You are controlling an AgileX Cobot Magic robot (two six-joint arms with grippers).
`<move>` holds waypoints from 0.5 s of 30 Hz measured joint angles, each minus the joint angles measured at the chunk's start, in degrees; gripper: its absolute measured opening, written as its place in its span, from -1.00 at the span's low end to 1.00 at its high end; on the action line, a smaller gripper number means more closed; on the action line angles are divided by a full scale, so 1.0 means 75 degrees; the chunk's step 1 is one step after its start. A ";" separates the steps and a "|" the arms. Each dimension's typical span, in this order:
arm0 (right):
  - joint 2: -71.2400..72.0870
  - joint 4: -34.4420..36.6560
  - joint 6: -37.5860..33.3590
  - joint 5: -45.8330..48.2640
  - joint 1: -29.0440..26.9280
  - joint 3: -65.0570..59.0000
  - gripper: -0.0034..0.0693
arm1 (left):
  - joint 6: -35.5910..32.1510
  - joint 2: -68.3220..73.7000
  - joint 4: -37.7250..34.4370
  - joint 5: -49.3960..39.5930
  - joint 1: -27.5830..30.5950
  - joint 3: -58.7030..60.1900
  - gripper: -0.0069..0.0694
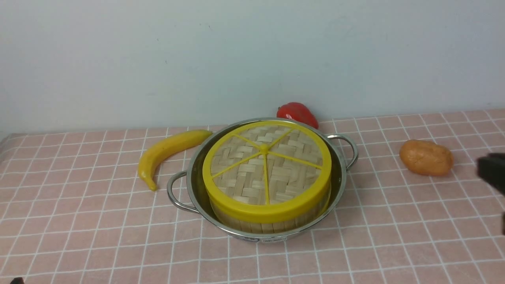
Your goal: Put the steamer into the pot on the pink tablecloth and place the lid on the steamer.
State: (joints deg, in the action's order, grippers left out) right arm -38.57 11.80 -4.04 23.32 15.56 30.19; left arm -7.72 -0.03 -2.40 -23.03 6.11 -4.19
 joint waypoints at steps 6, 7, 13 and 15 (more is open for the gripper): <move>0.2616 -0.0014 0.0079 -0.1182 -0.1510 -0.1930 -0.50 | 0.0000 0.0000 0.0000 0.0000 0.0000 0.0000 -0.18; 0.2999 -0.0014 0.0079 -0.1257 -0.1618 -0.2169 -0.48 | 0.0000 0.0000 0.0000 0.0000 0.0000 0.0000 -0.18; 0.4292 -0.0014 0.0079 -0.1337 -0.1714 -0.3282 -0.41 | 0.0000 0.0000 0.0000 0.0000 0.0000 0.0000 -0.18; 0.4671 -0.0014 0.0079 -0.1277 -0.1714 -0.3652 -0.37 | 0.0000 0.0000 0.0000 0.0000 0.0000 0.0000 -0.18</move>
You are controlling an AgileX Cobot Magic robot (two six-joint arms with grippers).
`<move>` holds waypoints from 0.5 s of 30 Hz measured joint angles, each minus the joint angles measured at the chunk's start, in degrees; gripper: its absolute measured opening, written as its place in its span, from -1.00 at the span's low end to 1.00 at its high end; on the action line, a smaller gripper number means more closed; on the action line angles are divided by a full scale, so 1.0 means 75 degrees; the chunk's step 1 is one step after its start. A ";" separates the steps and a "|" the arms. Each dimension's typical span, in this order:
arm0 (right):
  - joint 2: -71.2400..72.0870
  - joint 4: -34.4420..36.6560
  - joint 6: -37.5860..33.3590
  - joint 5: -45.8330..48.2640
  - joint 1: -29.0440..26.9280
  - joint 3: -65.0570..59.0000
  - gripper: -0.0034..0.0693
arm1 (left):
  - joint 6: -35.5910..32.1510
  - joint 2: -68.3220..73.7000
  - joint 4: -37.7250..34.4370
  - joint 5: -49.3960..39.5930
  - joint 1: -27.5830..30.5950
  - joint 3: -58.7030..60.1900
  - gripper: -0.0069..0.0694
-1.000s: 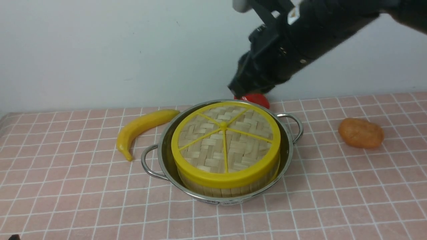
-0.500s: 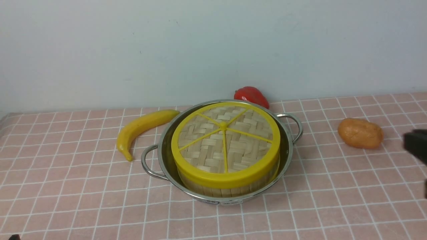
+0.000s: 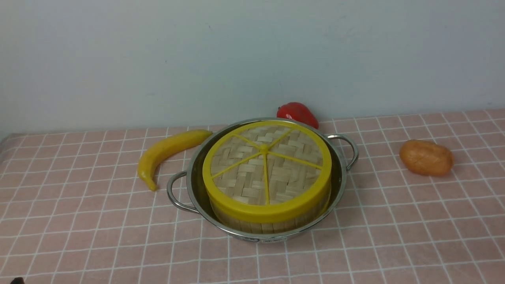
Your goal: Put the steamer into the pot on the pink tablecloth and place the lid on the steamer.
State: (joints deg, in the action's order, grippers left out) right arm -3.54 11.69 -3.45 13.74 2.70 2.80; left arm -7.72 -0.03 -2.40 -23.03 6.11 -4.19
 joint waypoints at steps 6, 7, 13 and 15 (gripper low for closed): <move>0.0441 0.0000 0.0009 0.0339 0.0000 -0.0419 -0.31 | 0.0000 0.0000 0.0000 0.0000 0.0000 0.0000 -0.18; 0.0441 -0.0015 0.0009 0.0560 0.0000 -0.0426 -0.30 | 0.0000 0.0000 0.0000 0.0000 0.0000 0.0000 -0.18; 0.0441 -0.0049 0.0009 0.0816 0.0000 -0.0437 -0.26 | 0.0000 0.0000 0.0000 0.0000 0.0000 0.0000 -0.18; 0.0441 -0.0057 0.0009 0.0816 0.0000 -0.0437 -0.25 | 0.0000 0.0000 0.0000 0.0000 0.0000 0.0000 -0.18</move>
